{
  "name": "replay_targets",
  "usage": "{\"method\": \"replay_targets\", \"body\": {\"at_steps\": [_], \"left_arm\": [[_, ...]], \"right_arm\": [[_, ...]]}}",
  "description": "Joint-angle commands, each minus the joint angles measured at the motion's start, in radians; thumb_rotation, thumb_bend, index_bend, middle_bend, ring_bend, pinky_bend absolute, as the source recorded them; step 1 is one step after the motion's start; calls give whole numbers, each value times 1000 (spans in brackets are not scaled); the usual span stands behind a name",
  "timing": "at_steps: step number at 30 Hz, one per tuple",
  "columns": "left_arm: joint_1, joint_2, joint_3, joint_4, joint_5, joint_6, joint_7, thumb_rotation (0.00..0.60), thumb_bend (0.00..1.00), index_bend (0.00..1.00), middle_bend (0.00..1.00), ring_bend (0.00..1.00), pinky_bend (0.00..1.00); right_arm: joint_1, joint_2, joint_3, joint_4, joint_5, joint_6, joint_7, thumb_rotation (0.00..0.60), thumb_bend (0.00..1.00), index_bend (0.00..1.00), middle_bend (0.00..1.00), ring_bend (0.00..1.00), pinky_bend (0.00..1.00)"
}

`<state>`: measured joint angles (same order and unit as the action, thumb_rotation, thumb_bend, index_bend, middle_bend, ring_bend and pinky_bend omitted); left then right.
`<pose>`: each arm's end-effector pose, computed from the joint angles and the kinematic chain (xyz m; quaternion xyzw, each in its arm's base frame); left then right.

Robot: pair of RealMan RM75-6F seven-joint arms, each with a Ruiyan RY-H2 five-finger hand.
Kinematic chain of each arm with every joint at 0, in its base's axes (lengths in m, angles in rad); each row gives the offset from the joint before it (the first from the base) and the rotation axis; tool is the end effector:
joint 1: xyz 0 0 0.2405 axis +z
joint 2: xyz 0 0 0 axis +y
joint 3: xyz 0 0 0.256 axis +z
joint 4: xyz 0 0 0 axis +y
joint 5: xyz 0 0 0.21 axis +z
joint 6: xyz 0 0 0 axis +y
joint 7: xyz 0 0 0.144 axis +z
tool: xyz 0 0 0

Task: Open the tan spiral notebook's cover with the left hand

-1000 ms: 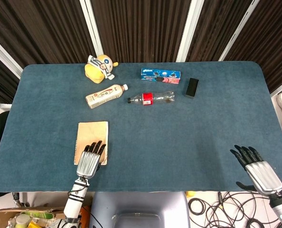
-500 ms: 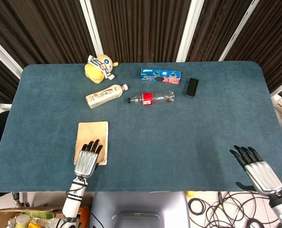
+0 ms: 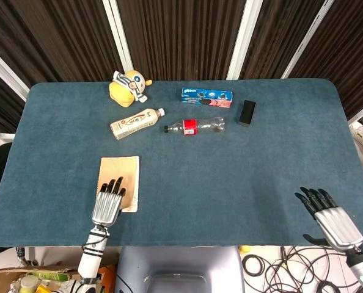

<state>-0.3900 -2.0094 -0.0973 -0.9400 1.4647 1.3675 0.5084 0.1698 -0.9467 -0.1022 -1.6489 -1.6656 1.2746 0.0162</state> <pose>-0.2160 0.2590 -0.0869 -0.6973 -0.2447 -0.3493 0.5761 -0.3113 -0.1659 0.1576 0.7321 -0.3888 0.2766 0.4862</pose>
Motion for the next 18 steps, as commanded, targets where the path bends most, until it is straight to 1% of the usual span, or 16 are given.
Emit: {"method": "replay_targets", "body": {"at_steps": [1, 3, 5, 9, 15, 18], "left_arm": [[4, -1, -4, 11, 12, 32, -15, 600, 398, 613, 217, 255, 396], [6, -4, -5, 22, 23, 56, -19, 600, 437, 658, 243, 273, 411], [9, -7, -8, 32, 29, 79, -22, 600, 466, 680, 260, 284, 417], [14, 0, -20, 16, 30, 105, -37, 600, 470, 687, 267, 285, 418], [21, 33, -57, -59, 4, 124, -50, 600, 469, 684, 264, 285, 417], [27, 56, -89, -110, -31, 121, -39, 600, 470, 687, 265, 285, 416]], "right_arm": [[3, 1, -1, -1, -1, -4, 1, 600, 95, 0, 0, 0, 55], [5, 1, -1, -1, -1, -7, 1, 600, 95, 0, 0, 0, 55], [6, 1, -1, -1, -1, -10, 1, 600, 95, 0, 0, 0, 55], [8, 2, -2, -2, 0, -15, -1, 600, 95, 0, 0, 0, 55], [10, 4, -3, -5, 2, -19, -3, 600, 95, 0, 0, 0, 55], [10, 4, -4, -6, 4, -20, -5, 600, 95, 0, 0, 0, 55]]}}
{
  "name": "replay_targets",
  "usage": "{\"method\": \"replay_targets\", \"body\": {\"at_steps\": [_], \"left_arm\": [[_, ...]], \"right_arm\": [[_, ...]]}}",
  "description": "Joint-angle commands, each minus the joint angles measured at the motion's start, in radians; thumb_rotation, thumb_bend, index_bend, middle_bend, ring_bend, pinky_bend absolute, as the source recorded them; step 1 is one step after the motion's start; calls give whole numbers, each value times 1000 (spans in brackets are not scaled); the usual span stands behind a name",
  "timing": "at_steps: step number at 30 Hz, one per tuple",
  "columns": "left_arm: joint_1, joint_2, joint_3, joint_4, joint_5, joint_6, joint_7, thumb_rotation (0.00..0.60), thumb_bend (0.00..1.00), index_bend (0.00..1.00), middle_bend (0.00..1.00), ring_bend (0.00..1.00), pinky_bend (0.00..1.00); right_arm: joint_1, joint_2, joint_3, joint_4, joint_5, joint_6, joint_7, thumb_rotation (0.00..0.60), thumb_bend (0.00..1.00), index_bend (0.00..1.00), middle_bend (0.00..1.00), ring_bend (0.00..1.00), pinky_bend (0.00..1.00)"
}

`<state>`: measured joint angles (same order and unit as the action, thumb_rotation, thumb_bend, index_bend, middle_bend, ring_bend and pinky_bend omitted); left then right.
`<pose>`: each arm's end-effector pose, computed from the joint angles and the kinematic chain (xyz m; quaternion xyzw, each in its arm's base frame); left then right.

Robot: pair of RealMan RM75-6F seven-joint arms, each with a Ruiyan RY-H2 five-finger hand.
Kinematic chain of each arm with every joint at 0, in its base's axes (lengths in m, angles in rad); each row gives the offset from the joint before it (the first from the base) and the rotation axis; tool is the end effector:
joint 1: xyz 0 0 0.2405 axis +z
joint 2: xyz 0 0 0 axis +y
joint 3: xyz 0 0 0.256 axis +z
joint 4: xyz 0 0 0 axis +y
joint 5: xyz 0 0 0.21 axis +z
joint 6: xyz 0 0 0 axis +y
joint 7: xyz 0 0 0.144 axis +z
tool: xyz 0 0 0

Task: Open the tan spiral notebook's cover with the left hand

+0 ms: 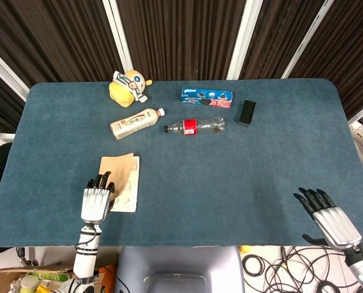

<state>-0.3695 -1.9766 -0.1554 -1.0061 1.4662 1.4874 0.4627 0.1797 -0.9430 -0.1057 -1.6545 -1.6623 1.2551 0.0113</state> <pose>-0.2139 0.2638 -0.0551 -0.6290 -0.2582 -0.4025 0.6129 -0.3111 -0.1672 0.1560 0.7366 -0.3905 0.2696 0.4819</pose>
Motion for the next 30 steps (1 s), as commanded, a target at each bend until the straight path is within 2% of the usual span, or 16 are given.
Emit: {"method": "replay_targets", "body": {"at_steps": [1, 9, 19, 25, 28, 30], "left_arm": [[8, 29, -41, -58, -44, 0, 9, 600, 470, 689, 266, 285, 416], [19, 81, -133, -155, -165, -28, 12, 600, 475, 691, 272, 285, 415], [27, 107, -236, -185, -311, -28, 13, 600, 481, 691, 278, 285, 417], [8, 108, -271, -167, -377, -47, 42, 600, 485, 683, 277, 287, 417], [-6, 109, -277, -142, -404, -73, 53, 600, 486, 588, 253, 288, 416], [-17, 107, -275, -111, -412, -86, 54, 600, 482, 406, 210, 286, 415]], "right_arm": [[-1, 0, -1, -1, 1, -1, -1, 600, 95, 0, 0, 0, 55], [-1, -1, -2, -3, 4, -3, -7, 600, 95, 0, 0, 0, 55], [2, -2, -4, -7, 7, -14, -17, 600, 95, 0, 0, 0, 55], [5, 0, -5, -10, 10, -21, -22, 600, 95, 0, 0, 0, 57], [5, 0, -5, -11, 11, -22, -23, 600, 95, 0, 0, 0, 58], [4, 0, -6, -12, 12, -22, -23, 600, 95, 0, 0, 0, 60]]}}
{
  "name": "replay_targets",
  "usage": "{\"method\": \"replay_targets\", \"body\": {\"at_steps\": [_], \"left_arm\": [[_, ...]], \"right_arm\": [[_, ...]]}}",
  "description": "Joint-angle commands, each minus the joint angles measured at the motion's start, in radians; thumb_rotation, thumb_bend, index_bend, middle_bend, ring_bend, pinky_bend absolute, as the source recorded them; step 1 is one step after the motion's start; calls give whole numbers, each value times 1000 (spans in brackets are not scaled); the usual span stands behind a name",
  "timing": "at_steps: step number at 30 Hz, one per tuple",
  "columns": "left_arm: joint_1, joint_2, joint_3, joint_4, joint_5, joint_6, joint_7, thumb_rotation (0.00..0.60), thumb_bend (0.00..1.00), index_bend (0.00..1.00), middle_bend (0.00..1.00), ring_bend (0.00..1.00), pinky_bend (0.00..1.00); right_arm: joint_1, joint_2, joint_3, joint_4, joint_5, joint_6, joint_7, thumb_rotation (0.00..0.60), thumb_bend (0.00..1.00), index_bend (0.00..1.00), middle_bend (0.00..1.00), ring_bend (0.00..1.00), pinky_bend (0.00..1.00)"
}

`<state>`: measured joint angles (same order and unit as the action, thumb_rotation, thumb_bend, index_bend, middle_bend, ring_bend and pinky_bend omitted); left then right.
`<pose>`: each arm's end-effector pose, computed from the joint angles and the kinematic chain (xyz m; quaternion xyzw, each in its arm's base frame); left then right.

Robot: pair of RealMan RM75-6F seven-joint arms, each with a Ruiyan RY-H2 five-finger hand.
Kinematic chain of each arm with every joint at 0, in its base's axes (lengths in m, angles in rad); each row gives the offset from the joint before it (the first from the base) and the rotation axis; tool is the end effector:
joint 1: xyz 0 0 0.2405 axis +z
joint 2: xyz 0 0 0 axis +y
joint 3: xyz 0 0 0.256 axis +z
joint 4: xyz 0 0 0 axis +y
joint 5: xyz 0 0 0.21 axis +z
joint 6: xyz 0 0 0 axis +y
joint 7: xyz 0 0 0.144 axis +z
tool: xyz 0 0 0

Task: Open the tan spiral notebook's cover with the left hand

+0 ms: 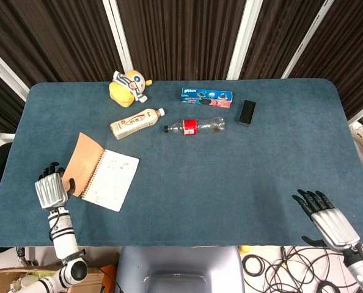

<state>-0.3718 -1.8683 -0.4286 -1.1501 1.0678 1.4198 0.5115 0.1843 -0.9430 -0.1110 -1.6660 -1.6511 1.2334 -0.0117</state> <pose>-0.2678 0.3080 0.0094 -0.4551 -0.4107 -0.3393 0.7135 -0.3113 -0.1662 0.1525 0.7407 -0.3931 0.2578 0.4800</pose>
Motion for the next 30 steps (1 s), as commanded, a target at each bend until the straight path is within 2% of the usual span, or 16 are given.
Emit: {"method": "replay_targets", "body": {"at_steps": [1, 3, 4, 5, 7, 12, 16, 21, 24, 27, 30], "left_arm": [[-20, -3, -1, 50, -15, -25, 2, 600, 480, 330, 191, 283, 413], [-30, -7, 5, 88, -15, -44, -15, 600, 466, 107, 112, 259, 400], [-37, -8, 10, 117, -9, -58, -35, 600, 456, 37, 64, 236, 394], [-43, -10, 16, 142, -3, -70, -51, 600, 447, 10, 37, 219, 393], [-56, -14, 33, 212, 17, -90, -87, 600, 422, 0, 2, 172, 391], [-81, -24, 94, 381, 73, -160, -176, 600, 372, 0, 0, 66, 378], [-85, -15, 131, 439, 112, -202, -268, 600, 355, 0, 0, 47, 376], [-84, 3, 163, 456, 163, -187, -347, 600, 354, 0, 0, 40, 375], [-72, 87, 228, 394, 273, -107, -407, 600, 354, 0, 0, 42, 371], [-38, 227, 300, 228, 378, -27, -419, 600, 355, 0, 0, 40, 358], [18, 383, 367, 17, 488, 102, -364, 600, 357, 0, 0, 37, 337]], "right_arm": [[0, 1, 0, -1, 1, -1, 0, 600, 95, 0, 0, 0, 61], [0, 1, 0, -2, 3, -2, -1, 600, 95, 0, 0, 0, 63], [0, 1, 0, -2, 3, -3, -1, 600, 95, 0, 0, 0, 63], [0, 2, 0, -3, 3, -3, -1, 600, 95, 0, 0, 0, 63], [-1, 2, -1, -3, 3, -1, -1, 600, 95, 0, 0, 0, 63], [-3, 2, 0, -2, 4, 3, 0, 600, 94, 0, 0, 0, 63], [-2, 0, 0, -3, 8, -1, -5, 600, 95, 0, 0, 0, 63], [-1, -1, 1, -5, 11, -5, -11, 600, 94, 0, 0, 0, 63], [-2, -5, 5, -5, 20, -4, -17, 600, 95, 0, 0, 0, 63], [-4, -13, 13, -5, 30, 2, -25, 600, 95, 0, 0, 0, 63], [-13, -28, 22, -1, 37, 22, -40, 600, 94, 0, 0, 0, 63]]}}
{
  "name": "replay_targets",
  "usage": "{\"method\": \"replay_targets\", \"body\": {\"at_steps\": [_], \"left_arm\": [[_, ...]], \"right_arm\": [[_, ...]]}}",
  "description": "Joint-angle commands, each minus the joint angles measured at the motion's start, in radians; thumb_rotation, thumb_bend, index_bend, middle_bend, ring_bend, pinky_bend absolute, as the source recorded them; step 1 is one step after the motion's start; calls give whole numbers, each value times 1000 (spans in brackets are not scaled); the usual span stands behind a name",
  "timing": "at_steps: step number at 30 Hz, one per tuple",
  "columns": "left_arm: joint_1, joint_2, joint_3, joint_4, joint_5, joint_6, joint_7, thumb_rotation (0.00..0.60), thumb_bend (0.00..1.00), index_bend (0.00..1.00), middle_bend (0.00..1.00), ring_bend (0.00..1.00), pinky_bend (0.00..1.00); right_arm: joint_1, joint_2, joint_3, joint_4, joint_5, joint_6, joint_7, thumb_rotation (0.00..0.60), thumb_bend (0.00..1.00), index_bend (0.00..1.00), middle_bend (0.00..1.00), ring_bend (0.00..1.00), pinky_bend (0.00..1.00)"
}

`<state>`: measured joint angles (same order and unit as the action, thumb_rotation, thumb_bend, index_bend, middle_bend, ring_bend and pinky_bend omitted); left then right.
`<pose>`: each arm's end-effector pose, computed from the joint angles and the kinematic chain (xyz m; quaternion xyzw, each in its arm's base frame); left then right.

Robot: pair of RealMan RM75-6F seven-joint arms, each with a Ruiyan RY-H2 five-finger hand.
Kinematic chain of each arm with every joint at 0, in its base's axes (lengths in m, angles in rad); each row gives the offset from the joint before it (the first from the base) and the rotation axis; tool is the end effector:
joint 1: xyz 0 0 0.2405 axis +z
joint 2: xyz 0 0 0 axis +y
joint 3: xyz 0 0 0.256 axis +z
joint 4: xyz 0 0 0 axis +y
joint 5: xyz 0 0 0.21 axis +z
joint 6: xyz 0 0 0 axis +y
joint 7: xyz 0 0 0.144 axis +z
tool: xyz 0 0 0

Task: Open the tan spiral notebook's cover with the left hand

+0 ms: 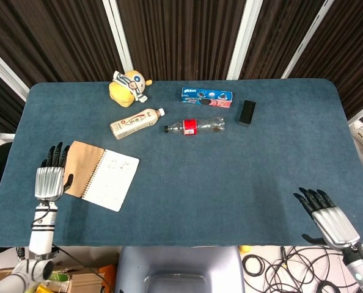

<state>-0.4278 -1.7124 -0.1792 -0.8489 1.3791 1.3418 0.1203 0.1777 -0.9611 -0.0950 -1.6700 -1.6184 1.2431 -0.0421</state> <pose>-0.3071 0.3211 0.0430 -0.6224 -0.2681 -0.3684 0.6363 -0.3112 -0.1691 0.1506 0.7310 -0.3915 0.2614 0.4940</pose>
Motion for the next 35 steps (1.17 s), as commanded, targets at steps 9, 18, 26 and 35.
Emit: {"method": "replay_targets", "body": {"at_steps": [9, 18, 26, 35], "left_arm": [[230, 445, 262, -520, 348, 387, 30, 600, 370, 10, 13, 76, 314], [282, 505, 284, -569, 277, 309, 25, 600, 375, 96, 45, 77, 314], [284, 530, 275, -654, 231, 223, 99, 600, 376, 96, 51, 77, 319], [285, 531, 274, -676, 246, 183, 146, 600, 380, 97, 52, 77, 320]], "right_arm": [[-38, -59, 22, 25, -4, 89, -53, 600, 95, 0, 0, 0, 63], [-65, -102, 24, 48, -12, 133, -101, 600, 95, 0, 0, 0, 63], [-63, -92, 19, 39, -8, 116, -104, 600, 95, 0, 0, 0, 63], [-59, -83, 19, 35, -6, 105, -93, 600, 95, 0, 0, 0, 63]]}}
